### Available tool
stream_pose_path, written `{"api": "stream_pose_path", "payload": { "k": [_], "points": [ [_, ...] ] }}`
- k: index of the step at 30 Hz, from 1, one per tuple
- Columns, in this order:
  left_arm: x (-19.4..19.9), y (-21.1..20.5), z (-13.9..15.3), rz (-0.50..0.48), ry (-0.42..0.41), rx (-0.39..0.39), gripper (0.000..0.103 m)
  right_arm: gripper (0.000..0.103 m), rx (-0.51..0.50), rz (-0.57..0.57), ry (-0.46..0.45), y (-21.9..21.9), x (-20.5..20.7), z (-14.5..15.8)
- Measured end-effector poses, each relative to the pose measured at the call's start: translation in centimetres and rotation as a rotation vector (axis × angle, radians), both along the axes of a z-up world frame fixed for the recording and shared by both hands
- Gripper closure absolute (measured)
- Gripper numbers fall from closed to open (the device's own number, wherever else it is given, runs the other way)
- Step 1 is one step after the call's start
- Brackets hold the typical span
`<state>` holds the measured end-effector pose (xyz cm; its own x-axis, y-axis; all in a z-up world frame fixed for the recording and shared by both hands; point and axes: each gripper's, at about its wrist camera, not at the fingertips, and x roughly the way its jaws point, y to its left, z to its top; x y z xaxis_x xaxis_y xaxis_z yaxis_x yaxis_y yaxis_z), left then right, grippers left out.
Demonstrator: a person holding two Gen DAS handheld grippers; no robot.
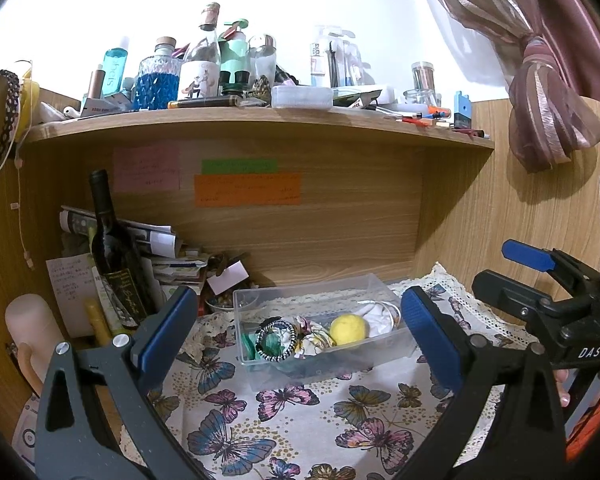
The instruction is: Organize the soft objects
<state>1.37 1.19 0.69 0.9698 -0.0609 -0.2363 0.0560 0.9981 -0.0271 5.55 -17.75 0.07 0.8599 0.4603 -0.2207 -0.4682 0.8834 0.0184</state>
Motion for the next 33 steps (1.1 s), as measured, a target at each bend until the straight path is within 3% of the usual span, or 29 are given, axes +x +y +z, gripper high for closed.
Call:
{"api": "stream_pose_path", "payload": {
  "k": [33],
  "points": [
    [0.39,0.03,-0.31,-0.016,0.011,-0.008,0.000,0.000,0.010,-0.008,-0.001,0.04,-0.15,0.10]
  ]
}}
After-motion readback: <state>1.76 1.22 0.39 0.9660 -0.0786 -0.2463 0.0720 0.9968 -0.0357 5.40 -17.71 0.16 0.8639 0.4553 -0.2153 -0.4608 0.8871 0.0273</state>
